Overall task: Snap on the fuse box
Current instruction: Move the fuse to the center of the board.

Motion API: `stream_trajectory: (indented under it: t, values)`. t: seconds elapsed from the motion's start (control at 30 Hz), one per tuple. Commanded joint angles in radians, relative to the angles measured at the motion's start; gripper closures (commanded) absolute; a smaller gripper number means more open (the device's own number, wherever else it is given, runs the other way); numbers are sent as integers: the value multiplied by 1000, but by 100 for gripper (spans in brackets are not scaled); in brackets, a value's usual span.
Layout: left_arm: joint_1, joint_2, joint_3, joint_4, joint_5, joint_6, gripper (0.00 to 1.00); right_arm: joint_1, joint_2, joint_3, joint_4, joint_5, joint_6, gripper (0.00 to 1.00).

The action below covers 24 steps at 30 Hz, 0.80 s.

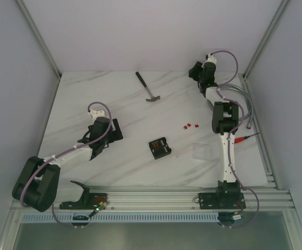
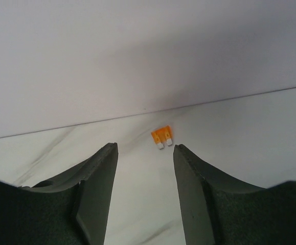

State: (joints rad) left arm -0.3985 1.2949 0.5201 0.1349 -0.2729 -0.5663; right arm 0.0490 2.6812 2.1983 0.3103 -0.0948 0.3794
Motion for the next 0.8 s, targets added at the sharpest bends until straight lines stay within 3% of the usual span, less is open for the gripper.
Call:
stream_trajectory:
  t: [0.0, 0.43, 0.77]
  values:
    - [9, -24, -15, 32, 6, 8, 0, -9, 55, 64, 77, -72, 79, 46]
    - [10, -33, -22, 41, 8, 11, 0, -17, 146, 145, 98, -122, 159, 47]
    - [9, -25, -20, 44, 9, 12, 0, -5, 162, 179, 3, -135, 152, 56]
